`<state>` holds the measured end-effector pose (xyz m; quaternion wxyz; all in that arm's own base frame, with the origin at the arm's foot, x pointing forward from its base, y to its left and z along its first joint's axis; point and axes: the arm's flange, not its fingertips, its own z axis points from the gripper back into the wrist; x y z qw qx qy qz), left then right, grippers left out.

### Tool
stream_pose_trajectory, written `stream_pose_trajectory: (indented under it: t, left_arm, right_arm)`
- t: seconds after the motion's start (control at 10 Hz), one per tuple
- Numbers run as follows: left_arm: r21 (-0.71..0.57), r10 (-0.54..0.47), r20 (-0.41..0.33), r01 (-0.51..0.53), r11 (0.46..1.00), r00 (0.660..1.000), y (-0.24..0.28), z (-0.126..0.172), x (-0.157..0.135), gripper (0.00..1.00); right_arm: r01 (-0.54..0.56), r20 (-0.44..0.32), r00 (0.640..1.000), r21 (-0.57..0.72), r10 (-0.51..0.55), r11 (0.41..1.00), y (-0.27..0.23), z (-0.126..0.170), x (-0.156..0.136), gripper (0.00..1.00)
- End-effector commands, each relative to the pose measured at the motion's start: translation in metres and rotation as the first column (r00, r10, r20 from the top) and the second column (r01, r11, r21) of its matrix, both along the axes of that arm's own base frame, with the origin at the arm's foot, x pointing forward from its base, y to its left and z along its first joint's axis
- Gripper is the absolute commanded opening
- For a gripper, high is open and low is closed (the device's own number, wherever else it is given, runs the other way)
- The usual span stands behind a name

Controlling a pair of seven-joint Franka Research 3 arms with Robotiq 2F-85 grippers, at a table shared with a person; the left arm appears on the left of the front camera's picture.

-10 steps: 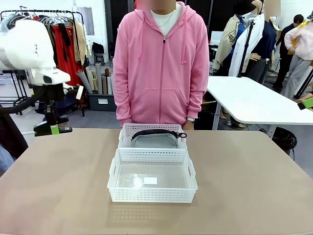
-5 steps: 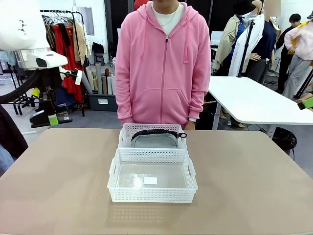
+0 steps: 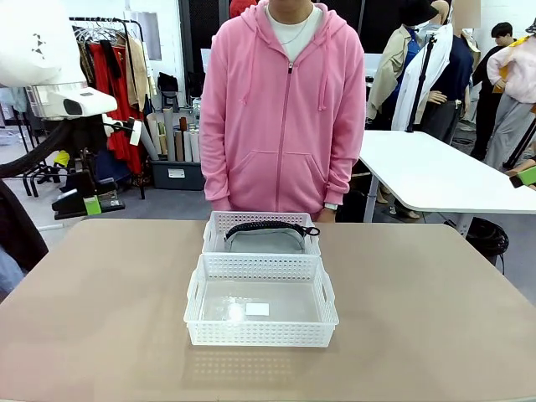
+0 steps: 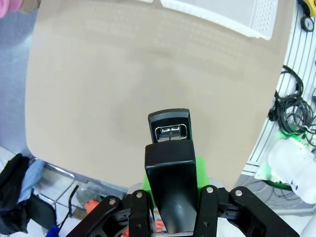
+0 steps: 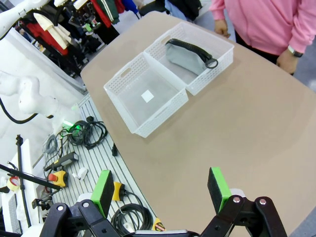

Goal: Distribute items into two baskets.
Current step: Place the picked Stapler into the Organizing basket as instructed by the person.

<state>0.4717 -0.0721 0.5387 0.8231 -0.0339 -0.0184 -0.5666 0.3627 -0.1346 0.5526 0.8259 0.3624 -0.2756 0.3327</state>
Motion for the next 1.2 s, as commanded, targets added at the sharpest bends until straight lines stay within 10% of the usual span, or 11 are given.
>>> stream_pose_trajectory:
  t: [0.0, 1.1]
  left_arm:
    - [0.001, -0.001, 0.01, 0.001, 1.0, 1.0, 0.0036, 0.002, -0.0001, 0.0]
    - [0.001, -0.001, 0.01, 0.001, 1.0, 1.0, 0.0036, 0.002, -0.0001, 0.0]
  right_arm:
    - [-0.008, 0.032, 0.999, 0.027, 0.007, 1.0, 0.0017, -0.0002, -0.0001, 1.0]
    - [-0.008, 0.032, 0.999, 0.027, 0.007, 1.0, 0.0017, -0.0002, -0.0001, 1.0]
